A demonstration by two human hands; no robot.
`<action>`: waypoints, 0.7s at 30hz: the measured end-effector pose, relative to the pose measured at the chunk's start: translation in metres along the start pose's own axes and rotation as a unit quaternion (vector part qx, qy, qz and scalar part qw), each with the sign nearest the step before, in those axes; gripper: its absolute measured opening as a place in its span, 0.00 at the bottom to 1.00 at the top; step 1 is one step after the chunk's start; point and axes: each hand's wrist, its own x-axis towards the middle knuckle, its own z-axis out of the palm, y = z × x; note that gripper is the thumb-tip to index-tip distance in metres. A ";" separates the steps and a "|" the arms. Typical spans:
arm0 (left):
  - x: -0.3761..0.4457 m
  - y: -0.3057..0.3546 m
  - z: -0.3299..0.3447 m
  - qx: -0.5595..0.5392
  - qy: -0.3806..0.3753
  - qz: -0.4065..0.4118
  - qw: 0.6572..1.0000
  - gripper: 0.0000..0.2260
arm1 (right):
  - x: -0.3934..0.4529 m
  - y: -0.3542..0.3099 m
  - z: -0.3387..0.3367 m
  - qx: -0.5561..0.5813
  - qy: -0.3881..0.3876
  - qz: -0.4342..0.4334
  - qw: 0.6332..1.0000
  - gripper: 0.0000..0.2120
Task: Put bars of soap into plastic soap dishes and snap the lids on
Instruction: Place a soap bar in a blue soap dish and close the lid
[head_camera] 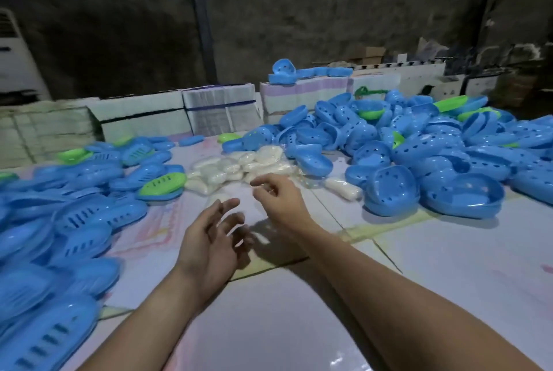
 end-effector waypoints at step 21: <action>0.002 0.082 -0.107 0.778 0.371 0.100 0.497 0.16 | -0.015 0.012 0.006 -0.094 -0.111 -0.110 0.983 0.08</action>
